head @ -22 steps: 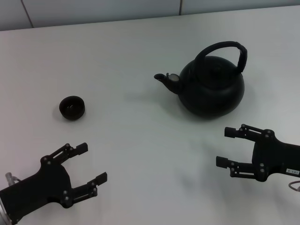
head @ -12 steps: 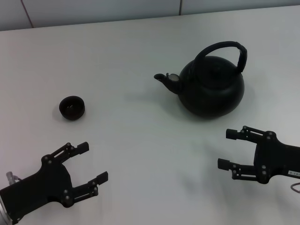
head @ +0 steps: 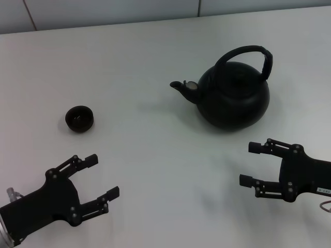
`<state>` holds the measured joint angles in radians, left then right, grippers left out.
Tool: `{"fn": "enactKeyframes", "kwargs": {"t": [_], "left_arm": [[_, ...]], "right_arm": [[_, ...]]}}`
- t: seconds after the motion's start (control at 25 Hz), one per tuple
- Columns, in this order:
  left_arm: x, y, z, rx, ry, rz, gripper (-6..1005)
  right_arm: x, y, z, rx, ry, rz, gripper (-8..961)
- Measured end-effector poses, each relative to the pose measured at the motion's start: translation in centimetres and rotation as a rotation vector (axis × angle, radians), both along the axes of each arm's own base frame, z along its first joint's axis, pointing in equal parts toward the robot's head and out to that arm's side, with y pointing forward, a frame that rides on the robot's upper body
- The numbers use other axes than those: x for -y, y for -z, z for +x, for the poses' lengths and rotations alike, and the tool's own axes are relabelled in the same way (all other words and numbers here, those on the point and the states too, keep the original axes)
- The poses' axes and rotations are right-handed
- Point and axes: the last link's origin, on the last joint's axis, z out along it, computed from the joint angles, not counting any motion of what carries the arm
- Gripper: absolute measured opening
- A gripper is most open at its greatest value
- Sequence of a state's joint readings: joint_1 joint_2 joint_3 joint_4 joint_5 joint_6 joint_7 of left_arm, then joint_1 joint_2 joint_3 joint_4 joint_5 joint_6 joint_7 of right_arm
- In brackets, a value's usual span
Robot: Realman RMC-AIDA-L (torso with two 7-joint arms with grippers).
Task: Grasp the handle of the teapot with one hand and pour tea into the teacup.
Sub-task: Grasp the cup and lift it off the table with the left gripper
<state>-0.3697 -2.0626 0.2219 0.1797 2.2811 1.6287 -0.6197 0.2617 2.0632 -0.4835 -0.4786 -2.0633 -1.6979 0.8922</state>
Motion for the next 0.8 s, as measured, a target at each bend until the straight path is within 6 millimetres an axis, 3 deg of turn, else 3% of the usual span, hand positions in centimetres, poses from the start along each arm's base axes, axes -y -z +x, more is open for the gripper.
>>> {"fn": "enactKeyframes", "kwargs": {"t": [0.2,0.44,0.8], "left_arm": [[-0.2,0.0,0.1,0.020,-0.024,0.030,863],[-3.5,-1.4,-0.3,0.094,-0.197,0.343,862],[-4.1,-1.2,-0.1,0.084,-0.205,0.419,863]], "right_arm": [[0.0,0.0,0.0,-0.001,0.000,0.000,818],[-0.1,0.1,-0.1,-0.005,-0.001,0.002,818],[-0.3,0.2,-0.4,-0.007,-0.011,0.000,818]]}}
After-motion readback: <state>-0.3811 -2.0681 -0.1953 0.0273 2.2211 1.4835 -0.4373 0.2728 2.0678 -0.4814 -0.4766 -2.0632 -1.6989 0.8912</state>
